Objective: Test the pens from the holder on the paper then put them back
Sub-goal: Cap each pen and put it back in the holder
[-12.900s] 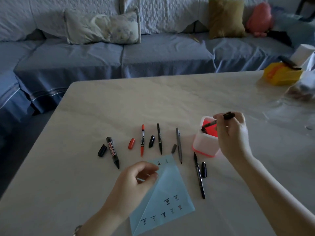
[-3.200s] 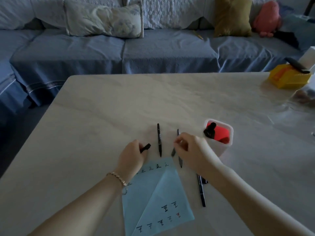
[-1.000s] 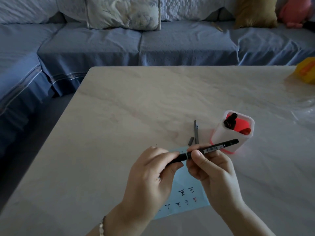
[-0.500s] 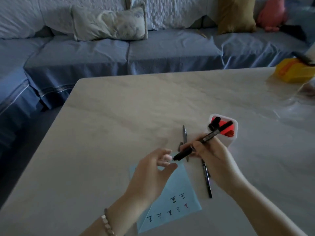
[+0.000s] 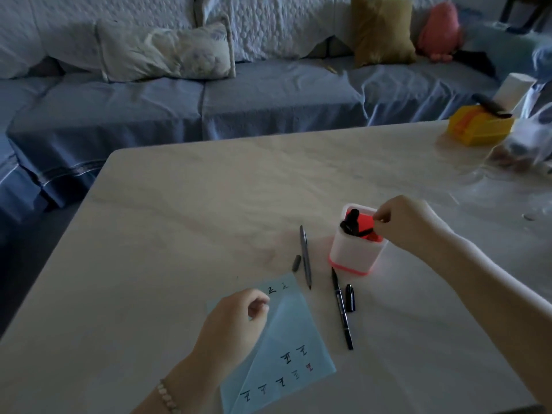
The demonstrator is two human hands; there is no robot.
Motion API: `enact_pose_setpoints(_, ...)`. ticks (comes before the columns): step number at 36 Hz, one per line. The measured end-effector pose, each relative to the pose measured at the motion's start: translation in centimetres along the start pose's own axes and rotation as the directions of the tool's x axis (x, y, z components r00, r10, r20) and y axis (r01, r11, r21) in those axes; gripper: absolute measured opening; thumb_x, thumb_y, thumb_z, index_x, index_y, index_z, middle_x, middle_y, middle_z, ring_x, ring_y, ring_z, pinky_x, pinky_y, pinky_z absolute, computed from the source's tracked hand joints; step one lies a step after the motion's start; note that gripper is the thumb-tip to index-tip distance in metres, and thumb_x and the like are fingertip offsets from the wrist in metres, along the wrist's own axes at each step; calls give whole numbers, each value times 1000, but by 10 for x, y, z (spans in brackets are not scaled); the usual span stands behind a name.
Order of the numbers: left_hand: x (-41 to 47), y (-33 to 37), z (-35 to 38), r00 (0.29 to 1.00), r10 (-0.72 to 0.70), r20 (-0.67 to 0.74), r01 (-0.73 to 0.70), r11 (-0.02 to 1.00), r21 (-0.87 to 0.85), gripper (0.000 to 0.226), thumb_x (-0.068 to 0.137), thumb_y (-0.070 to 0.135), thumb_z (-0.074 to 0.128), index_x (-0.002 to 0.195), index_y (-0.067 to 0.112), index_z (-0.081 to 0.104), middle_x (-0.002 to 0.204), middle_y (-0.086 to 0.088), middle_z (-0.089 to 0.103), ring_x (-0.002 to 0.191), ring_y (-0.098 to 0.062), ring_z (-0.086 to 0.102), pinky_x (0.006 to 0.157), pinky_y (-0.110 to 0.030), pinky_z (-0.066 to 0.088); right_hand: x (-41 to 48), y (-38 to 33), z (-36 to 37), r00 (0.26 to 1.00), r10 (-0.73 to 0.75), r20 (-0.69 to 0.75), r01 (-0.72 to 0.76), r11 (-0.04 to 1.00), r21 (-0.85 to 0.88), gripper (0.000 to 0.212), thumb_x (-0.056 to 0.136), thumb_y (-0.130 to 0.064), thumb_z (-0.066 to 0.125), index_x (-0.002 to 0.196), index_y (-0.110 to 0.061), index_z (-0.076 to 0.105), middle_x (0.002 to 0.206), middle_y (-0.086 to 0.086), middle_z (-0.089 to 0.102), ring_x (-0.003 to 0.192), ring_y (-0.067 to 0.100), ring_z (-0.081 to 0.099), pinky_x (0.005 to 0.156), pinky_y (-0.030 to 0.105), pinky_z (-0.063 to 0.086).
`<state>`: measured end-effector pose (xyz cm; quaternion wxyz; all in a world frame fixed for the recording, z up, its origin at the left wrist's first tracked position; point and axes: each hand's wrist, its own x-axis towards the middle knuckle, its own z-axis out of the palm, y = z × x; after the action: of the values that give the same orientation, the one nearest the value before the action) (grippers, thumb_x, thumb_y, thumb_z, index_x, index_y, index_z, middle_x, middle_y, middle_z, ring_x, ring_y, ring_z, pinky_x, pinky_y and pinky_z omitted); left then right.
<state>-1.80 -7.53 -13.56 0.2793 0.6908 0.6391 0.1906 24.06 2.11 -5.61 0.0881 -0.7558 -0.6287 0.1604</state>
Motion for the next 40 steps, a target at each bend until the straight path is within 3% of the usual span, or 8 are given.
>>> enact_pose_setpoints(8, 4, -11, -2, 999, -36, -27, 35, 999, -35, 15, 91, 19, 54, 100, 23, 66, 79, 21, 59, 75, 8, 57, 64, -1, 40, 3, -8, 16, 998, -23, -58, 30, 992, 124, 16, 83, -23, 59, 87, -10, 68, 91, 14, 67, 81, 32, 60, 65, 32, 46)
enact_pose_setpoints(14, 12, -13, -2, 999, -38, -17, 37, 997, -62, 16, 91, 20, 55, 103, 21, 65, 79, 17, 61, 73, 3, 59, 63, -7, 44, -38, -29, 8, 918, -175, -357, 253, 950, 183, 11, 82, -15, 59, 85, -18, 69, 81, -3, 58, 76, 20, 55, 62, 25, 40)
enact_pose_setpoints(17, 14, -16, -1, 998, -54, -21, 53, 997, -47, 16, 91, 19, 54, 103, 20, 66, 81, 16, 62, 75, 0, 59, 63, -7, 42, -41, -46, 33, 969, -197, -146, 227, 947, 226, 15, 82, -15, 55, 72, -20, 64, 64, -6, 57, 65, 19, 57, 58, 22, 45)
enact_pose_setpoints(22, 7, -23, -5, 995, -96, -33, 93, 991, -92, 20, 91, 18, 52, 103, 22, 66, 88, 16, 64, 80, 7, 57, 61, 1, 37, -18, -62, 91, 959, -83, 272, 71, 996, 52, 26, 91, -23, 46, 100, -4, 61, 97, 15, 64, 78, 23, 52, 68, 28, 41)
enact_pose_setpoints(27, 2, -31, -11, 993, -112, -41, 107, 990, -93, 20, 91, 19, 54, 106, 19, 67, 88, 16, 61, 80, 3, 57, 61, 3, 36, -1, -73, 117, 964, 59, 261, -45, 997, -57, 54, 95, -6, 35, 144, 5, 15, 129, 20, 54, 56, 21, 39, 51, 28, 37)
enact_pose_setpoints(32, 2, -33, -11, 989, -149, -26, 145, 983, -115, 19, 90, 19, 55, 106, 19, 67, 86, 16, 62, 81, -2, 61, 66, -6, 41, 10, -67, 137, 963, 126, 239, -151, 985, 87, 72, 92, -3, 32, 144, -5, -17, 60, 5, 40, 49, 14, 32, 47, 22, 30)
enact_pose_setpoints(37, 8, -24, -5, 988, -153, -8, 151, 980, -133, 16, 89, 20, 57, 100, 21, 68, 82, 17, 63, 81, -7, 65, 74, -21, 50, 2, -49, 133, 973, 120, 199, -131, 991, 41, 42, 92, -29, 47, 120, 2, 47, 105, 16, 62, 86, 26, 59, 69, 30, 43)
enact_pose_setpoints(40, 17, -17, 2, 988, -152, 3, 151, 981, -121, 16, 90, 21, 56, 101, 21, 68, 85, 15, 65, 82, -9, 64, 76, -25, 51, 0, -47, 133, 970, 80, 228, -55, 992, -117, 33, 94, -37, 45, 97, -6, 51, 86, 10, 60, 87, 25, 61, 66, 27, 41)
